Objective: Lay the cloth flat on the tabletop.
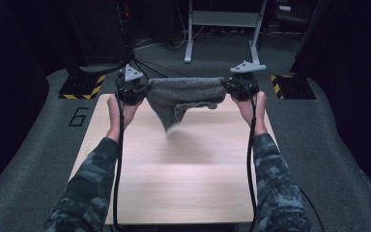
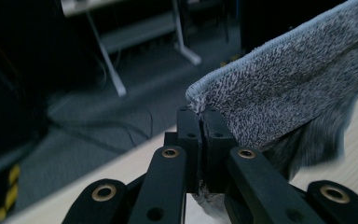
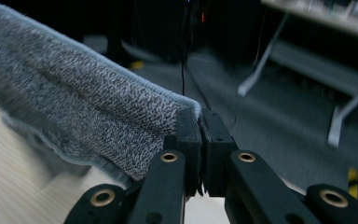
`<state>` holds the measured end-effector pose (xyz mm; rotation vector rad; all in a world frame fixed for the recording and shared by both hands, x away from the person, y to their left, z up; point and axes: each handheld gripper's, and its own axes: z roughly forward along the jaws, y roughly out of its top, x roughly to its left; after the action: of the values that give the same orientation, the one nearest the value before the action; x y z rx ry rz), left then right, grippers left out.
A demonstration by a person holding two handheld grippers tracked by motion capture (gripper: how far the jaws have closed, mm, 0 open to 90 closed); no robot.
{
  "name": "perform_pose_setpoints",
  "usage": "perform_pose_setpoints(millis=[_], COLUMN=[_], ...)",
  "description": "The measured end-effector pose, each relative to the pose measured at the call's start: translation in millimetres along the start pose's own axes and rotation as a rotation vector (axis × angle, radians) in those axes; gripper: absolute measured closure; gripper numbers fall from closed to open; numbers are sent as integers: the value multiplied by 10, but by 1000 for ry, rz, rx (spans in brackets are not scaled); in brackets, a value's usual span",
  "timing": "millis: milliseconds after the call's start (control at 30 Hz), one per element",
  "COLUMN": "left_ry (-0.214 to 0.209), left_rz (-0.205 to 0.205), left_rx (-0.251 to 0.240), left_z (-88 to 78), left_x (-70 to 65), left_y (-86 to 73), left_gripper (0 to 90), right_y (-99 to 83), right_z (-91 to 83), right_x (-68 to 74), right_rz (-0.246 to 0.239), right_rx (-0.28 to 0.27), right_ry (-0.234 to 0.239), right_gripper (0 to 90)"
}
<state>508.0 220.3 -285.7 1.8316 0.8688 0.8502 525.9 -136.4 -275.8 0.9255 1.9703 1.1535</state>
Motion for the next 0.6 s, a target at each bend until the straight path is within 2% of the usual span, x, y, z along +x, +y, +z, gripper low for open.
perform_pose_setpoints(millis=[67,133,267,333,433,600], left_ry=[-10,-30,-75,-105,-151,-245], left_rz=[25,25,32,37,47,-13], left_rx=[-16,-19,17,52,107,201], left_z=[-126,-159,-162,-157,-208,-354], left_x=[-51,-96,-225,-292,-444,-697], left_y=[-27,-123,-367,-508,-795,-1364], left_gripper=[878,878,878,877,874,863], right_y=[1,-86,-343,-492,-778,-1379], right_z=[-187,-280,-303,-302,-346,-470], right_x=[68,126,201,237,338,612], right_rz=[-26,-45,-54,-35,-17,25], right_rx=[-39,-44,-5,28,63,154], right_ry=[2,10,35,61,113,195], right_gripper=[877,876,875,874,871,866])
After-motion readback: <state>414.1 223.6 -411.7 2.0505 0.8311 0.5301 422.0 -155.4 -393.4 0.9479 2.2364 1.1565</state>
